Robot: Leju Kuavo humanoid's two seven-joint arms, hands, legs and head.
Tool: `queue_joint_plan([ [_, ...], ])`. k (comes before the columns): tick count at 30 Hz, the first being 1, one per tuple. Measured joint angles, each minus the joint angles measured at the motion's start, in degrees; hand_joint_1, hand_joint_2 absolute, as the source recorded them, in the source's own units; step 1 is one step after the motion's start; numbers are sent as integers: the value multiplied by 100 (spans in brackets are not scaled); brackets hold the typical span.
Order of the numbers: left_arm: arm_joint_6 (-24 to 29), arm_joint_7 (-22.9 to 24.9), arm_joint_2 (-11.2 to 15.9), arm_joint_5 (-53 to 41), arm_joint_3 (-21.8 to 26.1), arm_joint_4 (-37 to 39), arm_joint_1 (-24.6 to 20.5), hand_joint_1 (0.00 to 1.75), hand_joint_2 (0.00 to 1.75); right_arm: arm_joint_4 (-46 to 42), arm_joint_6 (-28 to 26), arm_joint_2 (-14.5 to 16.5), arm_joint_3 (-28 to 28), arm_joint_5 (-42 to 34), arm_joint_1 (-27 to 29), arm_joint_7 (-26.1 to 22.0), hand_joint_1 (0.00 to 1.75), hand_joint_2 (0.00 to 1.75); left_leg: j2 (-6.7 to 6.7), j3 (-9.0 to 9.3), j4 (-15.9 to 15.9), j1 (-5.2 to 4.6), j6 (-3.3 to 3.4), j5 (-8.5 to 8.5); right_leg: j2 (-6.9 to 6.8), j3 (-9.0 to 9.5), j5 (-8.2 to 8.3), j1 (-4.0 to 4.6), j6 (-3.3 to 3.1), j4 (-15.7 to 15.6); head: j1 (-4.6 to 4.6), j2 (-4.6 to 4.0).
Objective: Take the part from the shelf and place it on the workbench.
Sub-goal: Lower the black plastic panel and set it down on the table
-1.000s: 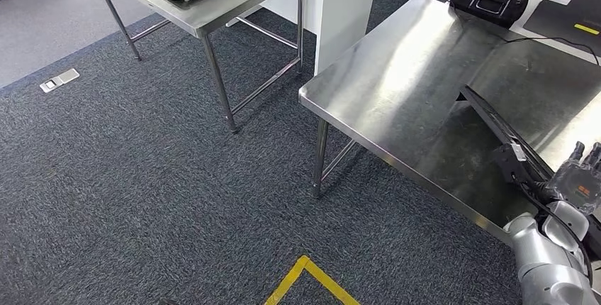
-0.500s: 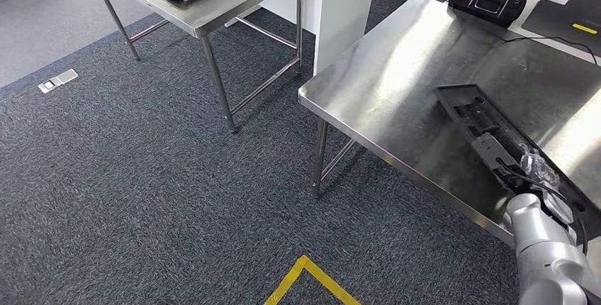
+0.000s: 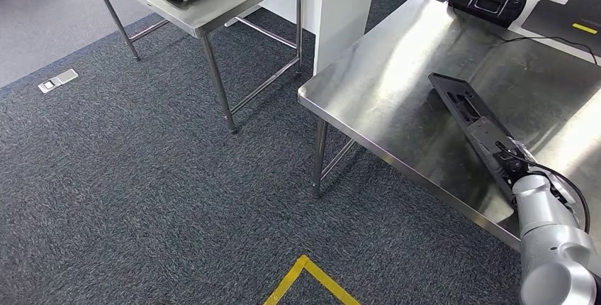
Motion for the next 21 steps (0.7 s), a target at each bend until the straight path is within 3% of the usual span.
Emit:
queue_joint_plan([
  [2,25,8,-12,12,20,0,0,0,87,-33,-417,25,12,-161,16,-201,0,0,-1,-3,0,1,0,1,-1,1,0,0,0,0,-1,0],
  [4,89,31,-38,21,40,0,0,0,0,-153,-1237,82,41,-351,75,-421,0,0,-4,-3,0,3,0,2,-1,0,0,0,0,0,-1,0],
  [7,197,84,-92,4,92,0,1,0,0,-454,-2470,214,114,-566,238,-654,0,0,-8,-2,0,7,-1,2,-2,0,0,1,-1,0,0,0],
  [9,227,99,-120,-14,118,0,1,0,0,-630,-2844,298,177,-657,364,-731,0,0,-6,-4,0,9,-1,2,-2,1,-1,1,-1,1,-1,0],
  [18,232,114,-150,-21,160,0,1,0,0,-901,-2934,415,320,-777,560,-767,0,0,-5,-4,0,8,-1,2,-2,-2,0,1,-1,0,0,0],
  [21,241,116,-154,-35,162,0,1,0,0,-988,-3278,445,334,-932,630,-923,0,0,-8,-2,0,8,-1,2,-2,-3,-1,1,-1,0,-1,0],
])
